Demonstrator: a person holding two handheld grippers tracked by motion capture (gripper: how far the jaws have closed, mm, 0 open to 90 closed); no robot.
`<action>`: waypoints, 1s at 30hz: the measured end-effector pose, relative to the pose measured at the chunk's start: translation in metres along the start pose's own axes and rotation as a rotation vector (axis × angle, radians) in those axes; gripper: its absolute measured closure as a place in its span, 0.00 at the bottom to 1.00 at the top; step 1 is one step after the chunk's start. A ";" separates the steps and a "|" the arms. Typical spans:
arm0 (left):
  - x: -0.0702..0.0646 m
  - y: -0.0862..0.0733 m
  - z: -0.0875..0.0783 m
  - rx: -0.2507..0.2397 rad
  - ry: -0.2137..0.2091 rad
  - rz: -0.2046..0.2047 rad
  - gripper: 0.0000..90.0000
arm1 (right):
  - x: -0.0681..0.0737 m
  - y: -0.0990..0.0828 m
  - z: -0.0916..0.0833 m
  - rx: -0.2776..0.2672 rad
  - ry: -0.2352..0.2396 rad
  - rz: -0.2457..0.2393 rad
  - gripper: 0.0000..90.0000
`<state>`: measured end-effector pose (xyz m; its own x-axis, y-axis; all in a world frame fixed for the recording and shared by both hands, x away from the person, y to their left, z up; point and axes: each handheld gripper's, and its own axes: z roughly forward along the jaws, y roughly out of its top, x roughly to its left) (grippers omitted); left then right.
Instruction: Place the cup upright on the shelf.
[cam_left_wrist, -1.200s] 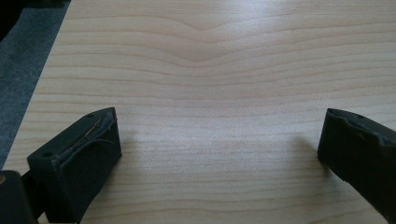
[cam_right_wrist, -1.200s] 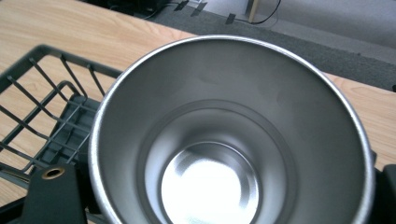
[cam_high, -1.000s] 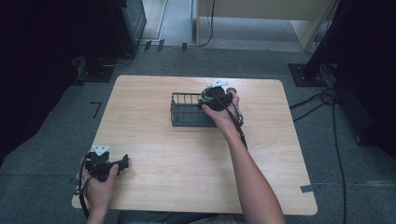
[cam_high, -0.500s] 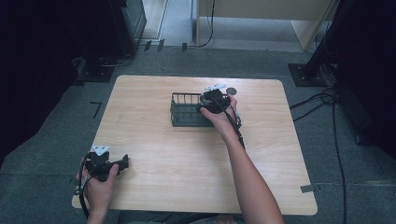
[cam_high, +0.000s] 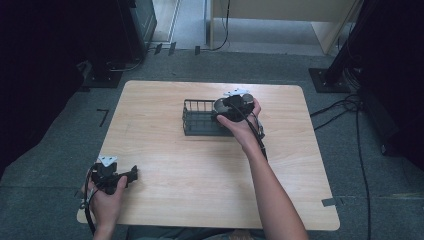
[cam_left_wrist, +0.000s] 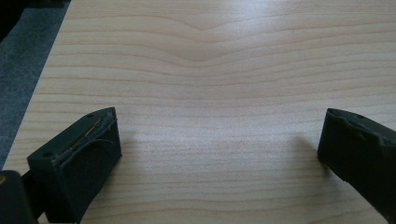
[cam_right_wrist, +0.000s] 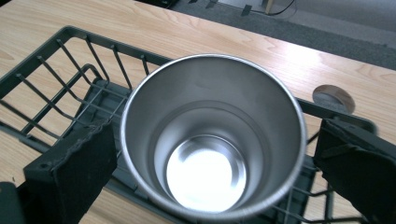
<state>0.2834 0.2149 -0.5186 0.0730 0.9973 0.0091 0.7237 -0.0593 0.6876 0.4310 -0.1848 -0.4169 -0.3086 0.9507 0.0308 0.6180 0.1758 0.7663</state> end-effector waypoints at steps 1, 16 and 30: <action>0.000 0.000 0.000 0.001 0.000 0.002 0.00 | -0.001 -0.001 -0.002 -0.003 -0.003 -0.004 0.00; 0.000 0.000 0.000 0.000 0.000 0.000 0.00 | -0.024 -0.025 -0.043 -0.052 -0.022 0.031 0.00; 0.000 0.000 0.000 -0.001 0.000 0.000 0.00 | -0.048 -0.067 -0.070 -0.055 -0.054 0.052 0.00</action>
<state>0.2834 0.2148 -0.5187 0.0729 0.9973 0.0088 0.7229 -0.0590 0.6884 0.3538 -0.2603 -0.4246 -0.2369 0.9708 0.0378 0.5907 0.1130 0.7989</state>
